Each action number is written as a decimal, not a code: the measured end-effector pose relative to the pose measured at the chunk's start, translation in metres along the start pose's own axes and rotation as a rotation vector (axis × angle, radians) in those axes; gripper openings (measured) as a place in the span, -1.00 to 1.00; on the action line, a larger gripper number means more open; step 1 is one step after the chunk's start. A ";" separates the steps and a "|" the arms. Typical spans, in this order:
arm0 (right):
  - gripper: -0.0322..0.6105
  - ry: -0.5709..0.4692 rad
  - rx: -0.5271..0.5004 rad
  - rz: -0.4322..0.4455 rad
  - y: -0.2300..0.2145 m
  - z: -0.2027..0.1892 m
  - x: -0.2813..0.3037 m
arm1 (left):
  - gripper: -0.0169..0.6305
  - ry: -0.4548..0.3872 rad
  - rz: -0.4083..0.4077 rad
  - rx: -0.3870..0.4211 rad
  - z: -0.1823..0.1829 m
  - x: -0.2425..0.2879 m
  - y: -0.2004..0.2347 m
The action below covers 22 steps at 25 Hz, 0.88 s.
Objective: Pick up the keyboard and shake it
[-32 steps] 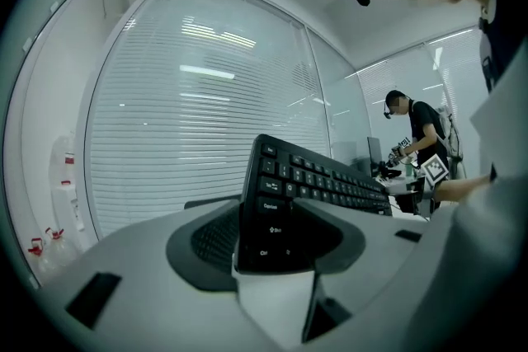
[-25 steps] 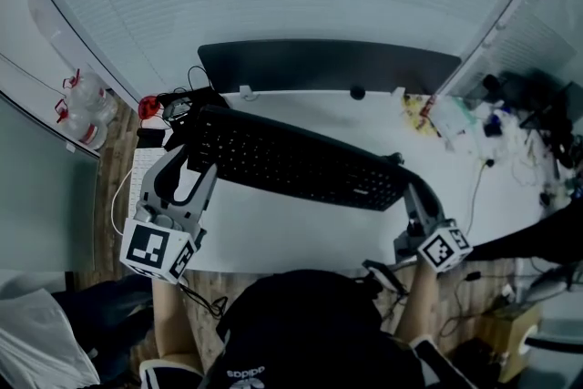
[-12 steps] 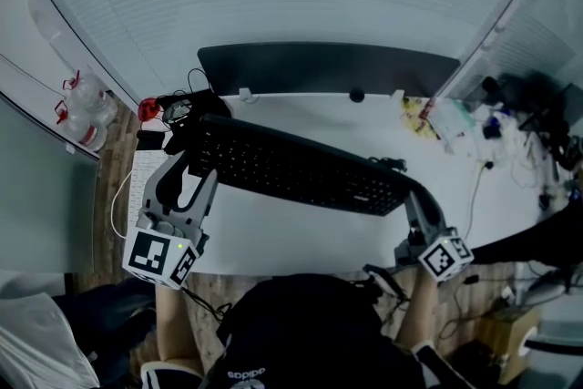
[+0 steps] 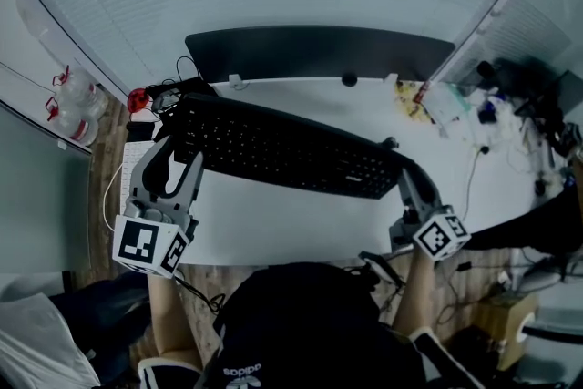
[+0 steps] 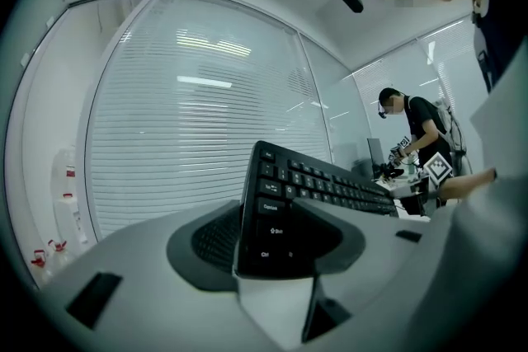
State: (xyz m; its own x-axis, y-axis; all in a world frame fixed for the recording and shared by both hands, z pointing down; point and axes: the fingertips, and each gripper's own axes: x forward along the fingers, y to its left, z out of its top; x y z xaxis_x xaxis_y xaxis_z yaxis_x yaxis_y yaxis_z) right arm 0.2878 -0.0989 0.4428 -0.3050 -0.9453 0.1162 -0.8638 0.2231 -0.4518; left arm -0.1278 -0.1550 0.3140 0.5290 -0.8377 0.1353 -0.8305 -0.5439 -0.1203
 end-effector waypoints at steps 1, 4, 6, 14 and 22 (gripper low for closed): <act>-0.40 0.009 -0.012 -0.008 0.001 0.000 0.001 | -0.34 0.002 0.005 -0.002 0.000 -0.001 0.000; -0.40 0.052 -0.048 -0.002 0.005 -0.001 -0.005 | -0.34 0.002 -0.004 -0.005 0.004 -0.003 -0.002; -0.40 0.052 -0.026 0.006 0.002 -0.005 -0.001 | -0.34 -0.002 -0.006 -0.010 0.003 -0.002 -0.001; -0.40 0.039 0.000 0.019 0.003 -0.001 0.000 | -0.34 -0.017 -0.005 -0.019 0.006 -0.005 -0.001; -0.40 0.022 -0.031 0.018 0.009 0.010 0.006 | -0.34 -0.030 -0.014 -0.021 0.008 -0.004 0.001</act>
State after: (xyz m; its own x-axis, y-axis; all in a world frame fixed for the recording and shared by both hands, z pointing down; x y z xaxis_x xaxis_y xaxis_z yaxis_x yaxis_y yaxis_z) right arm 0.2822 -0.1044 0.4306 -0.3295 -0.9355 0.1279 -0.8697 0.2480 -0.4267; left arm -0.1295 -0.1525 0.3056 0.5454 -0.8312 0.1076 -0.8262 -0.5548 -0.0977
